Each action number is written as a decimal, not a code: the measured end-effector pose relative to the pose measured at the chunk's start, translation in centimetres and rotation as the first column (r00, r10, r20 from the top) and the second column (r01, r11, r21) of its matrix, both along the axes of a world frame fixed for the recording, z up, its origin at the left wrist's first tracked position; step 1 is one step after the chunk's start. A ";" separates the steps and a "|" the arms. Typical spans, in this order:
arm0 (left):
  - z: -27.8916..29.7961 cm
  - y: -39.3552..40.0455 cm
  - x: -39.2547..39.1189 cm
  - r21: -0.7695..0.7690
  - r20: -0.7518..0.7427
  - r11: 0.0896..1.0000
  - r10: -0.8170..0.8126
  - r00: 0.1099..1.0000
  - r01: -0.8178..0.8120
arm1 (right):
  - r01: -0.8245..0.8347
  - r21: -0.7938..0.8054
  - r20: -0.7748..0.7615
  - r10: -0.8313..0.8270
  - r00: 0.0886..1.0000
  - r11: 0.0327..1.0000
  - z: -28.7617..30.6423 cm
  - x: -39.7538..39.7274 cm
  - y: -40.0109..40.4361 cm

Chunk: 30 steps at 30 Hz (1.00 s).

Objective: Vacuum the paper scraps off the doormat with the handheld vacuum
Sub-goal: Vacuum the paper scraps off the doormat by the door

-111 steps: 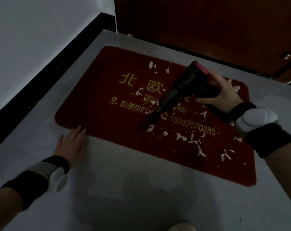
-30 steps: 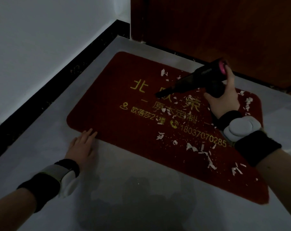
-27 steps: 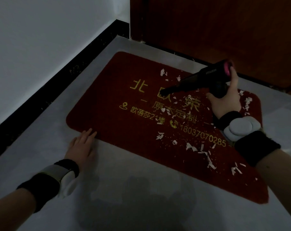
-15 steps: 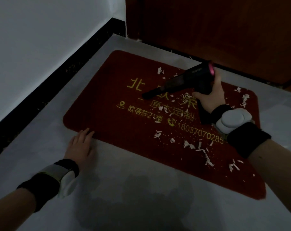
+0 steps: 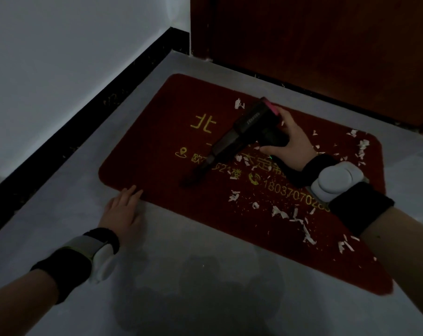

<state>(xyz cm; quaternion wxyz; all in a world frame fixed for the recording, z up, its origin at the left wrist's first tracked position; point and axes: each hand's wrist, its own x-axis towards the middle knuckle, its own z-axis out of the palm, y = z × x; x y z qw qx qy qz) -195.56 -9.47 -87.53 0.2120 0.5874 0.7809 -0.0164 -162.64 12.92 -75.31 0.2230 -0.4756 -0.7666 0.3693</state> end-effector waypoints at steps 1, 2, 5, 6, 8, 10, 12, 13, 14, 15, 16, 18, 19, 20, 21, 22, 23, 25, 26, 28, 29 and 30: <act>0.0 0.0 0.0 -0.002 0.002 1.000 -0.003 1.000 0.003 | 0.063 0.029 -0.011 -0.063 0.998 0.998 -0.1 0.1 0.0; 0.0 -0.1 -0.1 -0.002 0.001 1.000 -0.004 1.000 0.004 | 0.126 0.068 -0.012 -0.125 0.992 0.990 -0.1 0.3 -0.1; -0.1 -0.3 -0.1 -0.018 -0.013 1.000 -0.011 1.000 0.011 | 0.229 0.140 0.024 -0.234 0.972 0.963 0.4 1.7 0.5; -0.1 -0.2 -0.2 -0.026 -0.023 1.000 -0.017 1.000 0.017 | 0.222 0.127 0.041 -0.229 0.973 0.967 0.7 2.3 1.0; 0.1 -0.1 -0.2 -0.047 -0.043 0.998 -0.034 0.998 0.032 | 0.165 0.081 0.085 -0.171 0.982 0.983 1.5 3.9 1.8; 0.2 0.0 -0.2 -0.054 -0.047 0.998 -0.035 0.998 0.032 | 0.066 0.049 0.136 -0.072 0.988 0.997 2.4 5.3 2.3; 0.2 0.1 -0.2 -0.050 -0.041 0.998 -0.029 0.999 0.027 | -0.001 0.010 0.177 -0.001 0.984 1.000 3.1 6.0 2.3; 0.1 0.1 -0.2 -0.051 -0.039 0.998 -0.026 0.999 0.024 | -0.024 -0.013 0.193 0.026 0.981 1.000 3.3 6.2 2.1; 0.1 0.2 -0.2 -0.054 -0.043 0.998 -0.023 0.999 0.020 | -0.045 -0.030 0.199 0.051 0.979 0.999 3.3 6.0 1.9; 0.0 0.2 -0.1 -0.056 -0.050 0.998 -0.023 0.998 0.020 | -0.056 -0.040 0.196 0.062 0.979 0.998 3.3 5.9 1.7; 0.1 0.3 0.0 -0.058 -0.059 0.998 -0.025 0.998 0.022 | -0.063 -0.040 0.184 0.070 0.981 0.997 3.3 5.7 1.5; 0.1 0.4 0.1 -0.048 -0.058 0.999 -0.025 0.998 0.022 | -0.063 -0.022 0.161 0.066 0.985 0.998 2.9 5.4 1.2; 0.1 0.4 0.0 -0.042 -0.055 0.999 -0.024 0.998 0.022 | -0.049 -0.008 0.157 0.050 0.986 0.999 2.7 5.3 1.2; 0.2 0.3 -0.1 -0.044 -0.057 0.999 -0.030 0.998 0.027 | -0.026 0.011 0.153 0.024 0.988 1.000 2.4 5.3 1.2; 0.2 0.2 -0.2 -0.051 -0.061 0.998 -0.036 0.998 0.033 | 0.007 0.031 0.148 -0.011 0.989 0.999 2.1 5.3 1.3; 0.3 0.2 -0.2 -0.053 -0.059 0.998 -0.039 0.998 0.036 | 0.046 0.060 0.135 -0.054 0.989 0.997 1.8 5.2 1.3; 0.2 0.1 -0.3 -0.048 -0.054 0.998 -0.040 0.998 0.037 | 0.093 0.091 0.117 -0.104 0.988 0.991 1.4 5.1 1.3; 0.2 0.0 -0.4 -0.031 -0.036 0.999 -0.028 0.999 0.027 | 0.192 0.144 0.084 -0.205 0.975 0.971 0.9 4.5 1.3; 0.3 0.0 -0.3 -0.027 -0.021 0.999 -0.022 1.000 0.021 | 0.238 0.166 0.078 -0.254 0.964 0.957 0.7 4.1 1.2; 0.3 0.0 -0.2 -0.042 -0.030 0.999 -0.028 0.999 0.027 | 0.314 0.188 0.072 -0.332 0.940 0.930 0.4 3.0 1.5; 0.3 -0.1 -0.2 -0.051 -0.039 0.998 -0.034 0.999 0.032 | 0.347 0.184 0.061 -0.363 0.930 0.919 0.2 2.2 1.7; 0.4 -0.1 -0.3 -0.051 -0.033 0.998 -0.037 0.999 0.036 | 0.378 0.173 0.048 -0.392 0.919 0.909 0.0 1.4 2.0</act>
